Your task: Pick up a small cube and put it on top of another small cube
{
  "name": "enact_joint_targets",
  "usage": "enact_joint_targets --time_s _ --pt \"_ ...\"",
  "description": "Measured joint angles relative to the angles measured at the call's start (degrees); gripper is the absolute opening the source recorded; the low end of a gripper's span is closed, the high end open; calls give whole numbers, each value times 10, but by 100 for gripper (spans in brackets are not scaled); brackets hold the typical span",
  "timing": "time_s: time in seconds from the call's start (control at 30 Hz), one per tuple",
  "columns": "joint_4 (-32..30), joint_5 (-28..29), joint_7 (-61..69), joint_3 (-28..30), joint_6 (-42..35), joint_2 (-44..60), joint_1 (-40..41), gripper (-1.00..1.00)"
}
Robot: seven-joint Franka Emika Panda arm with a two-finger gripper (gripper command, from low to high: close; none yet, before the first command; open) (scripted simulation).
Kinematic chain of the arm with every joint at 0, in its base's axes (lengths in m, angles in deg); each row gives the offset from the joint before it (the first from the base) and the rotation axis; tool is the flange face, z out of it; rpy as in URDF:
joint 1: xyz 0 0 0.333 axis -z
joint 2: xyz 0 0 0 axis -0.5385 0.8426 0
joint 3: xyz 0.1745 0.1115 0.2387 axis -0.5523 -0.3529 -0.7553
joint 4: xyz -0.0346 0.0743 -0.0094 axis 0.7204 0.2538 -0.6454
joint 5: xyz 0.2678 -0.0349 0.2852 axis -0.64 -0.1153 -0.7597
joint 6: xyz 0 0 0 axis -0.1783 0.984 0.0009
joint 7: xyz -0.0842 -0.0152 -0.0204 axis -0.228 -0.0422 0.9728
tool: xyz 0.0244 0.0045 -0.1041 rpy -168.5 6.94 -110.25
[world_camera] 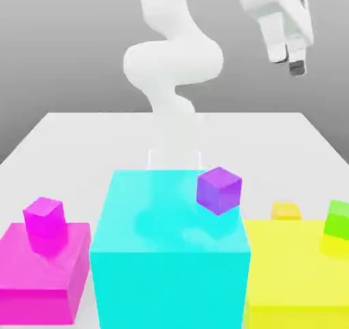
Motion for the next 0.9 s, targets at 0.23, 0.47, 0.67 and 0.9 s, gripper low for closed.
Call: enact_joint_targets --time_s 0.23,0.47,0.67,0.9 --pt "-46 8 168 16 43 59 -77 0" --pt "-93 9 341 29 87 118 -151 0" --pt "-133 -3 498 28 125 169 -206 0" --pt "-180 -25 687 27 169 228 -273 0"
